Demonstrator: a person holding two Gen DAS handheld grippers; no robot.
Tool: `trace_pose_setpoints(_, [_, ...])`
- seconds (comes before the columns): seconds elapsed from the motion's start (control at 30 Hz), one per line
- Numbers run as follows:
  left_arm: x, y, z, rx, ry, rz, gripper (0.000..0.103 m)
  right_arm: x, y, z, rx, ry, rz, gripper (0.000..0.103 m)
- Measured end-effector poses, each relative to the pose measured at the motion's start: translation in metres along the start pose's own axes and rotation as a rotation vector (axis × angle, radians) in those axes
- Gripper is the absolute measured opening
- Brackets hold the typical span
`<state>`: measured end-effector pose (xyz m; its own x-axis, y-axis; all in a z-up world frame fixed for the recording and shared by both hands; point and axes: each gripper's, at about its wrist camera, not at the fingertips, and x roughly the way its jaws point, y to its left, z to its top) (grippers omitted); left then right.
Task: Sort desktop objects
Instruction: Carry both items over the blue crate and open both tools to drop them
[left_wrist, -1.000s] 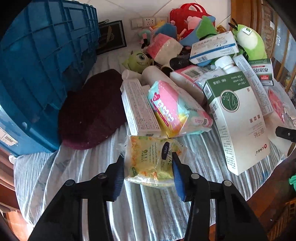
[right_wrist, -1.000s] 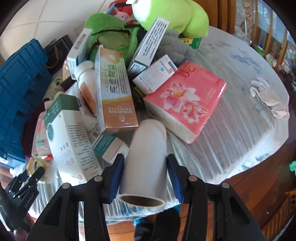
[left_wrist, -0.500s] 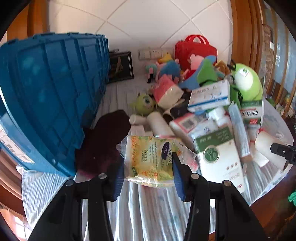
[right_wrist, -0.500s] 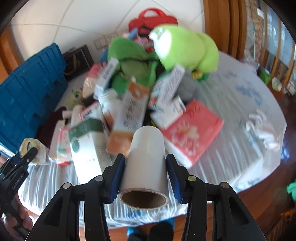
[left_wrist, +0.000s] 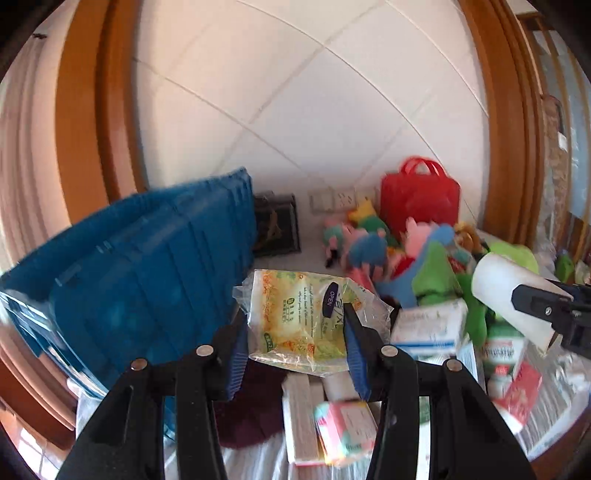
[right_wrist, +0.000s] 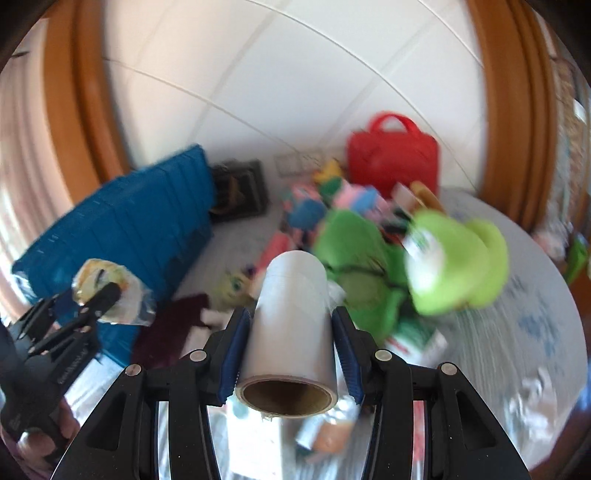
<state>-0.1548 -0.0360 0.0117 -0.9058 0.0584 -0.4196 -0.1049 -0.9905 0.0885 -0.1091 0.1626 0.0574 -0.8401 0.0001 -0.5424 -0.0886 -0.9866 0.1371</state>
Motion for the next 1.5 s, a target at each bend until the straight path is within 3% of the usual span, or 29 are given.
trace_pose_setpoints(0.17, [-0.012,0.042,0.047,-0.057,-0.079,0.086,0.045,0.004,0.057,0.053,-0.071,-0.068,0.114,0.045])
trace_pose_setpoints(0.27, [-0.018,0.081,0.072,-0.083,-0.123,0.138,0.045,0.007,0.111,0.085,-0.133,-0.118,0.152,0.045])
trace_pose_setpoints(0.43, [-0.005,0.174,0.107,-0.097,-0.087,0.208,0.045,0.026,0.207,0.128,-0.158,-0.116,0.232,0.045])
trace_pose_setpoints(0.5, [0.014,0.219,0.121,-0.115,-0.017,0.232,0.045,0.047,0.251,0.147,-0.146,-0.061,0.27,0.045])
trace_pose_setpoints(0.6, [0.064,0.284,0.143,-0.13,0.16,0.212,0.045,0.09,0.313,0.173,-0.131,0.04,0.289,0.046])
trace_pose_setpoints(0.8, [0.178,0.369,0.141,-0.088,0.548,0.152,0.046,0.19,0.396,0.19,-0.147,0.259,0.169,0.046])
trace_pose_setpoints(0.97, [0.238,0.394,0.112,-0.072,0.749,0.088,0.046,0.263,0.405,0.163,-0.116,0.486,0.078,0.046])
trace_pose_setpoints(1.1, [0.254,0.394,0.092,-0.051,0.818,0.057,0.049,0.297,0.4,0.136,-0.117,0.631,0.019,0.046])
trace_pose_setpoints(1.23, [0.265,0.404,0.083,-0.101,0.877,-0.014,0.055,0.309,0.398,0.124,-0.123,0.672,-0.008,0.045])
trace_pose_setpoints(1.4, [0.267,0.401,0.088,-0.11,0.861,-0.012,0.069,0.306,0.395,0.123,-0.128,0.649,-0.049,0.046])
trace_pose_setpoints(1.5, [0.251,0.396,0.083,-0.093,0.846,-0.002,0.069,0.297,0.397,0.13,-0.136,0.611,-0.072,0.051])
